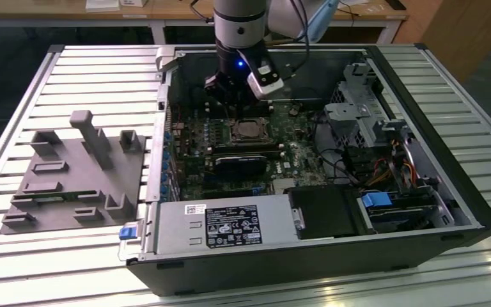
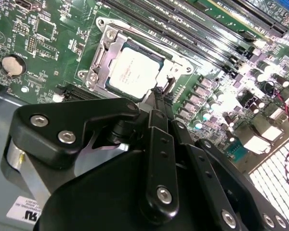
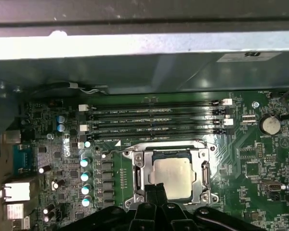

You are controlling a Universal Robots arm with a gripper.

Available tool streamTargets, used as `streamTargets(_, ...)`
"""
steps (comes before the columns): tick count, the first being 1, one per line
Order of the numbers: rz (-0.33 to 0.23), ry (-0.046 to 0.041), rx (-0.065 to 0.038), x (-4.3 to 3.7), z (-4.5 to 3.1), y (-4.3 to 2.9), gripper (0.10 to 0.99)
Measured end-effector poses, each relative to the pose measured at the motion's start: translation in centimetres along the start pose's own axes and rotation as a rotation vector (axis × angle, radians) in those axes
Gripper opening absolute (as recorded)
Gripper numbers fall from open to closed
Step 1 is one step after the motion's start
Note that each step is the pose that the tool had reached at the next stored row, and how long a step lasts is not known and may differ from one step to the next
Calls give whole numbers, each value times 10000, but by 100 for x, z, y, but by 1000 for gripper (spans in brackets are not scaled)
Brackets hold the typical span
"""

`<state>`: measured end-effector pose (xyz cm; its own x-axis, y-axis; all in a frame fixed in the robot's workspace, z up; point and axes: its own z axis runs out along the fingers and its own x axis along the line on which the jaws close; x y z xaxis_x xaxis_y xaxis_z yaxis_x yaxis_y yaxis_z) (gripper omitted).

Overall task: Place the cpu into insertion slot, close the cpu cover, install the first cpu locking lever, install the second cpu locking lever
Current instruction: 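Install the first cpu locking lever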

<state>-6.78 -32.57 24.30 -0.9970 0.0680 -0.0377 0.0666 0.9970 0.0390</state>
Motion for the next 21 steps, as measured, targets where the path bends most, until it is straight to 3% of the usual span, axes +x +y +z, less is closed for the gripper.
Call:
streamTargets(7, 2, -19, -3, 12, -38, 1, 102)
streamTargets(18, -7, -191, -21, 283, -47, -17, 102)
streamTargets(21, -4, -219, -88, 366, -50, -23, 102)
